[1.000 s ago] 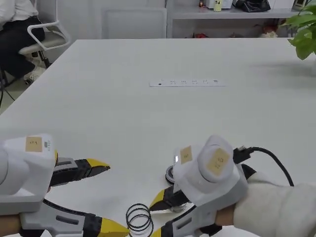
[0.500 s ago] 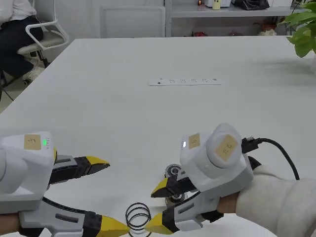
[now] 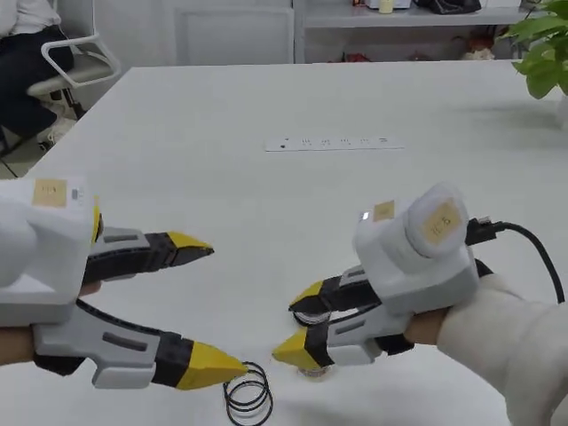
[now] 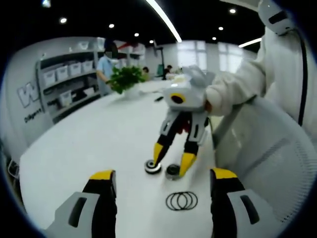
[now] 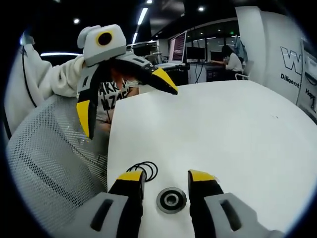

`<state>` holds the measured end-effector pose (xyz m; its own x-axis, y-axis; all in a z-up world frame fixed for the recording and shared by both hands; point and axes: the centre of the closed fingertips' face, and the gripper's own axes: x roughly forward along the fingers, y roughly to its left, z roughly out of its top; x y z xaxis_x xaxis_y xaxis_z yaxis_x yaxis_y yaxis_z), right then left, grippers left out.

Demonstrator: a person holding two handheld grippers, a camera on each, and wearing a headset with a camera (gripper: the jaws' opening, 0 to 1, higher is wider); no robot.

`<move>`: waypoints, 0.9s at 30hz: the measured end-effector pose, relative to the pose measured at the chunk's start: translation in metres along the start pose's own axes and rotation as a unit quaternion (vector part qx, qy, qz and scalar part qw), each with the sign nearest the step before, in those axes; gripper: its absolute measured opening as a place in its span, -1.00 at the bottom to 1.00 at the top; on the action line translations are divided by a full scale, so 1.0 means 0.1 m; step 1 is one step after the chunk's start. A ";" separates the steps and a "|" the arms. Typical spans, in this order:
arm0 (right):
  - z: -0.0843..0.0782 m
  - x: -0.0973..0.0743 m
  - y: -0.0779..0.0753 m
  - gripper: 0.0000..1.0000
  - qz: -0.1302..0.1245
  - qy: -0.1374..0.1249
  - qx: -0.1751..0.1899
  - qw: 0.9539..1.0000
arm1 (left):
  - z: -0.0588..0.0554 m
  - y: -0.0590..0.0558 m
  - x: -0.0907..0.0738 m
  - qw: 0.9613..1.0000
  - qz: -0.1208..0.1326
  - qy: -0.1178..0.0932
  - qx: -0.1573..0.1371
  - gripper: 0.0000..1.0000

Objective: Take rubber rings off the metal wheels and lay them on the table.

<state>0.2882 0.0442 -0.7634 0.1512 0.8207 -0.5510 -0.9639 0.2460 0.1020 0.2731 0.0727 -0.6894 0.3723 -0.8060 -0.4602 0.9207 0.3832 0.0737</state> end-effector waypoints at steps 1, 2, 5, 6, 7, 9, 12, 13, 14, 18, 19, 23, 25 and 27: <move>0.01 -0.01 -0.03 -0.37 -0.004 -0.004 0.005 1.000 | 0.04 0.03 0.00 1.000 0.002 -0.001 0.006 0.58; 0.01 -0.03 -0.07 -0.37 -0.010 -0.008 0.013 1.000 | 0.08 0.07 0.00 1.000 0.005 -0.002 0.012 0.57; -0.01 -0.09 -0.22 -0.38 -0.032 -0.018 0.039 0.999 | 0.24 0.19 0.05 0.999 0.011 -0.002 0.032 0.56; -0.03 -0.11 -0.26 -0.38 -0.037 -0.020 0.044 0.998 | 0.27 0.21 0.07 0.999 0.010 -0.003 0.038 0.55; -0.04 -0.13 -0.29 -0.38 -0.040 -0.021 0.050 0.998 | 0.31 0.23 0.09 0.999 0.010 -0.003 0.043 0.55; -0.11 -0.17 -0.40 -0.40 -0.055 -0.024 0.073 0.996 | 0.41 0.28 0.17 0.998 0.006 -0.005 0.058 0.52; -0.19 -0.20 -0.48 -0.41 -0.068 -0.020 0.090 0.993 | 0.49 0.33 0.28 0.997 0.001 -0.006 0.071 0.43; -0.24 -0.21 -0.51 -0.41 -0.071 -0.016 0.094 0.993 | 0.51 0.35 0.34 0.997 -0.002 -0.006 0.075 0.39; -0.27 -0.21 -0.53 -0.41 -0.072 -0.013 0.095 0.993 | 0.53 0.36 0.39 0.997 -0.005 -0.007 0.078 0.37; -0.37 -0.24 -0.59 -0.43 -0.081 -0.008 0.111 0.990 | 0.53 0.42 0.63 0.997 -0.016 -0.009 0.074 0.35; -0.38 -0.24 -0.60 -0.43 -0.083 -0.007 0.112 0.990 | 0.52 0.43 0.69 0.997 -0.017 -0.011 0.073 0.33; -0.45 -0.22 -0.60 -0.44 -0.083 0.002 0.113 0.990 | 0.41 0.45 0.87 0.998 -0.018 -0.007 0.059 0.16; -0.49 -0.21 -0.61 -0.45 -0.084 0.008 0.109 0.990 | 0.36 0.46 0.94 0.999 -0.011 -0.013 0.033 0.05; -0.52 -0.20 -0.61 -0.45 -0.084 0.010 0.110 0.990 | 0.28 0.42 0.99 1.000 -0.014 -0.018 0.020 0.03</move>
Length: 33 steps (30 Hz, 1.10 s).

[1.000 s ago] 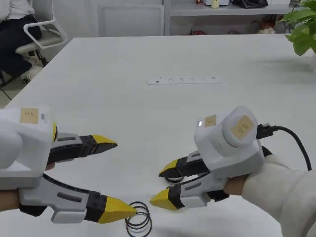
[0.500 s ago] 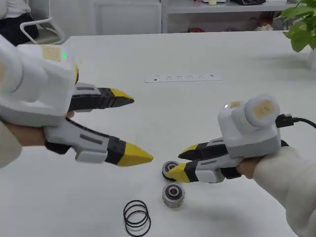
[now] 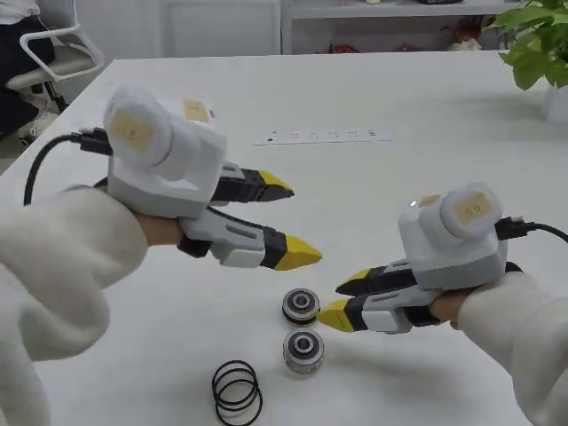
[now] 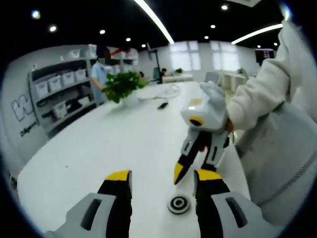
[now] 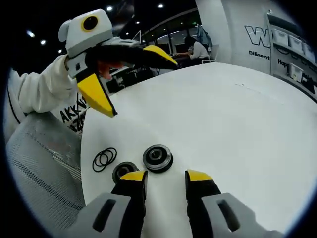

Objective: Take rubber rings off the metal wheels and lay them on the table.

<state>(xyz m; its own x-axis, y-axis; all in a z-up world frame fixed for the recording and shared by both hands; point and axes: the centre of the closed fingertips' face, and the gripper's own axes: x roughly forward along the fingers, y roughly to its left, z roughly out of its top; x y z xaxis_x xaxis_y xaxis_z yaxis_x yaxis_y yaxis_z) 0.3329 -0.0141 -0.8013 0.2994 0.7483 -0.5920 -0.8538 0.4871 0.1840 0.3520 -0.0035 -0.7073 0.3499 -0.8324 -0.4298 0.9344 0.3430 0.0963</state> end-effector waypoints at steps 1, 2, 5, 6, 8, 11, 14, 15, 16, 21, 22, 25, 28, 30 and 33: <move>-0.01 0.00 0.00 -0.45 0.000 0.001 0.001 1.000 | -0.06 -0.02 0.02 1.000 0.002 0.001 -0.005 0.03; -0.01 0.00 0.00 -0.46 0.001 -0.001 0.002 1.000 | -0.11 -0.02 0.04 1.000 0.003 0.004 -0.007 0.02; 0.00 0.01 0.00 -0.46 0.002 -0.005 0.006 1.000 | -0.27 -0.05 0.06 1.000 0.003 0.014 -0.020 -0.08; 0.00 0.02 0.00 -0.46 0.003 -0.006 0.006 1.000 | -0.32 -0.06 0.07 1.000 0.005 0.018 -0.022 -0.11; 0.01 0.02 0.01 -0.47 0.004 -0.007 0.007 1.000 | -0.37 -0.06 0.08 0.999 0.009 0.022 -0.023 -0.16; 0.01 0.04 0.04 -0.49 0.008 -0.010 0.005 1.000 | -0.50 -0.06 0.11 0.999 0.013 0.034 -0.031 -0.19; 0.01 0.06 0.06 -0.51 0.010 -0.011 0.002 1.000 | -0.59 -0.11 0.16 0.999 0.009 0.046 -0.027 -0.28; 0.01 0.07 0.06 -0.52 0.010 -0.012 0.002 1.000 | -0.62 -0.13 0.17 0.998 0.004 0.049 -0.027 -0.32; 0.01 0.08 0.06 -0.53 0.011 -0.012 0.001 1.000 | -0.64 -0.15 0.18 0.998 -0.001 0.053 -0.026 -0.34; 0.00 0.09 0.08 -0.54 0.012 -0.010 -0.004 1.000 | -0.75 -0.20 0.21 0.997 -0.011 0.077 -0.014 -0.43; 0.00 0.09 0.08 -0.55 0.012 -0.010 -0.004 1.000 | -0.75 -0.20 0.21 0.997 -0.011 0.077 -0.015 -0.44; 0.00 0.10 0.08 -0.56 0.012 -0.011 -0.006 1.000 | -0.76 -0.20 0.22 0.997 -0.009 0.077 -0.024 -0.49; 0.00 0.10 0.08 -0.58 0.010 -0.010 -0.011 1.000 | -0.81 -0.20 0.23 0.996 -0.009 0.086 -0.021 -0.57; 0.01 0.10 0.08 -0.60 0.010 -0.011 -0.012 1.000 | -0.80 -0.22 0.25 0.996 -0.015 0.082 -0.031 -0.62; 0.02 0.11 0.08 -0.61 0.011 -0.014 -0.009 1.000 | -0.80 -0.24 0.25 0.996 -0.017 0.079 -0.029 -0.67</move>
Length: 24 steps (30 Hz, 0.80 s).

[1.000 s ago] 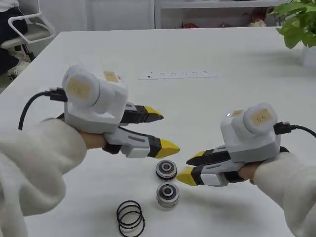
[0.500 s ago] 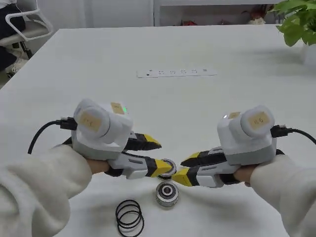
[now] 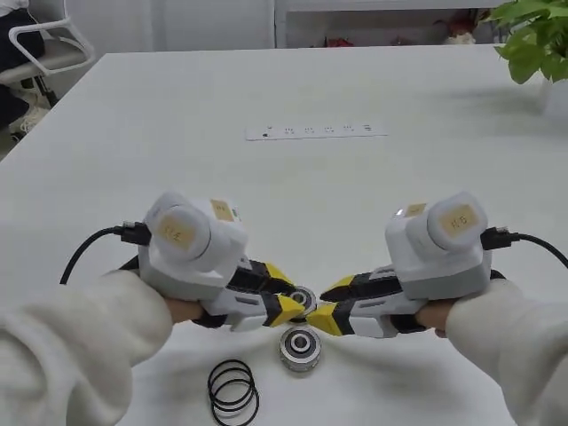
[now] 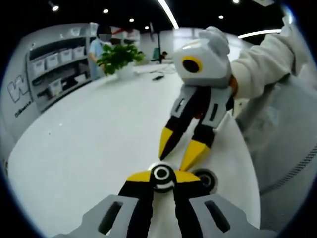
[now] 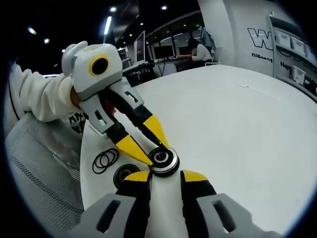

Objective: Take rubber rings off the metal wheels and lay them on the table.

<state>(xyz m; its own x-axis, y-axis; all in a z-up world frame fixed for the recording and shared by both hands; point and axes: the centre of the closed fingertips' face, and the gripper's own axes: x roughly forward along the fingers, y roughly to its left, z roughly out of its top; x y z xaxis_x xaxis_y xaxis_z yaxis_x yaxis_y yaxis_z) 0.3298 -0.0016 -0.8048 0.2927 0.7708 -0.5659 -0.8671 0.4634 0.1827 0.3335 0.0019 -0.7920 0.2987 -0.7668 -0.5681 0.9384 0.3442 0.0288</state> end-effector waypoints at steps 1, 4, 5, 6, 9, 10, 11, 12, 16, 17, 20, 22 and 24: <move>0.00 0.00 0.00 -0.62 0.000 0.001 -0.001 1.000 | 0.00 0.00 0.00 1.000 0.000 -0.001 -0.003 -0.68; -0.01 0.01 0.01 -0.64 0.001 0.003 -0.002 1.000 | -0.01 0.01 0.01 1.000 0.000 -0.002 -0.013 -0.68; -0.02 0.01 0.01 -0.64 0.001 0.003 -0.003 1.000 | -0.01 0.01 0.01 1.000 0.000 -0.003 -0.014 -0.68; -0.02 0.01 0.01 -0.65 0.001 0.004 -0.004 1.000 | -0.01 0.00 0.01 1.000 0.000 -0.006 -0.014 -0.68; -0.01 0.02 0.01 -0.67 0.002 0.001 0.002 1.000 | -0.01 0.01 0.00 1.000 0.001 -0.009 -0.013 -0.70; -0.02 0.02 0.00 -0.67 0.001 0.002 0.004 1.000 | -0.01 0.01 0.00 1.000 0.002 -0.010 -0.009 -0.71; -0.02 0.02 0.00 -0.67 0.001 0.002 0.004 1.000 | -0.01 0.01 0.00 1.000 0.003 -0.011 -0.010 -0.71; -0.03 0.02 0.00 -0.67 0.001 0.003 0.005 1.000 | -0.01 0.01 0.00 1.000 0.002 -0.012 -0.012 -0.71; -0.03 0.03 0.00 -0.70 0.003 0.003 0.007 1.000 | 0.00 0.01 0.00 1.000 0.003 -0.014 -0.014 -0.71; -0.04 0.04 0.00 -0.71 0.003 0.004 0.004 1.000 | 0.00 0.00 0.00 1.000 0.003 -0.015 -0.015 -0.71; -0.03 0.03 0.01 -0.73 0.005 0.004 0.001 1.000 | 0.00 0.00 -0.01 1.000 0.003 -0.017 -0.017 -0.72; -0.03 0.04 0.01 -0.73 0.006 0.004 0.000 1.000 | 0.00 0.00 -0.01 1.000 0.003 -0.018 -0.018 -0.72; -0.03 0.04 0.02 -0.75 0.008 0.004 0.000 1.000 | 0.00 0.01 -0.01 1.000 0.003 -0.019 -0.018 -0.72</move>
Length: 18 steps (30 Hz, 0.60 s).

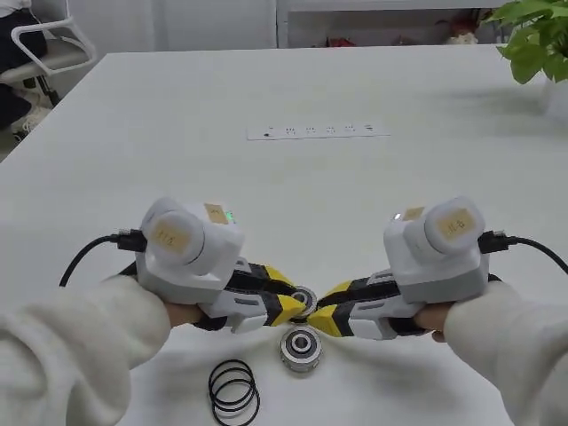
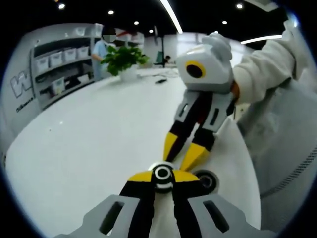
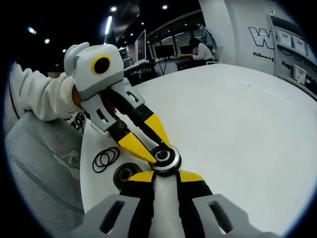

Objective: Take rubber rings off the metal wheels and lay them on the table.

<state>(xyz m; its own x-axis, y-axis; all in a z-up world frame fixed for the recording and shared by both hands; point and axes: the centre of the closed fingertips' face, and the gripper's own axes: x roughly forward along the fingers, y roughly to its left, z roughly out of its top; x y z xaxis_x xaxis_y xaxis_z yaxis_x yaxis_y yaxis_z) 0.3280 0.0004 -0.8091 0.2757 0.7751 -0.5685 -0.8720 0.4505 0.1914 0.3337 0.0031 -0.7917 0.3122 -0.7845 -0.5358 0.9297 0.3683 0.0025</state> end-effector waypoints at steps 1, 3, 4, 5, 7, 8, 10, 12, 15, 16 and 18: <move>0.00 0.00 0.00 -0.75 0.000 0.000 -0.003 1.000 | 0.00 0.00 0.00 1.000 0.000 -0.001 -0.001 -0.72; 0.00 0.00 0.00 -0.76 0.000 0.000 -0.003 1.000 | 0.00 0.00 0.00 1.000 0.000 -0.001 -0.002 -0.72; 0.00 0.00 0.00 -0.76 0.001 0.001 -0.004 1.000 | 0.00 0.00 0.00 1.000 0.001 -0.001 -0.002 -0.72; 0.00 0.00 0.00 -0.77 0.001 0.001 -0.006 1.000 | 0.00 0.00 0.00 1.000 0.001 -0.002 -0.002 -0.72; 0.00 0.00 0.00 -0.80 0.001 0.002 -0.011 1.000 | 0.00 0.00 0.00 1.000 0.001 -0.002 -0.003 -0.72; 0.00 0.00 0.00 -0.81 0.001 0.002 -0.014 1.000 | 0.00 0.00 0.00 1.000 0.002 -0.002 -0.003 -0.72; -0.01 0.00 0.00 -0.92 -0.002 0.004 -0.017 1.000 | 0.00 0.00 0.00 1.000 0.002 -0.002 -0.003 -0.72; -0.01 -0.01 -0.03 -0.97 -0.007 0.005 -0.019 1.000 | 0.00 0.00 0.00 1.000 0.002 -0.003 -0.004 -0.72; -0.01 -0.01 -0.03 -0.97 -0.009 0.006 -0.024 1.000 | -0.01 0.01 0.00 1.000 0.002 -0.003 -0.004 -0.72; -0.01 -0.01 -0.03 -0.97 -0.009 0.006 -0.024 1.000 | -0.01 0.01 0.00 1.000 0.002 -0.003 -0.004 -0.72; -0.01 -0.01 -0.03 -0.97 -0.009 0.006 -0.021 1.000 | -0.01 0.01 0.00 1.000 0.003 -0.003 -0.004 -0.72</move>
<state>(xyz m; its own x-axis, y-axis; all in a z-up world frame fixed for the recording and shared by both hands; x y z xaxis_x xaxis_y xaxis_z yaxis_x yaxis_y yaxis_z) 0.3302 -0.0021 -0.8102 0.2875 0.7610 -0.5816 -0.8828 0.4460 0.1472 0.3344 0.0037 -0.7922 0.3186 -0.7853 -0.5309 0.9264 0.3765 -0.0009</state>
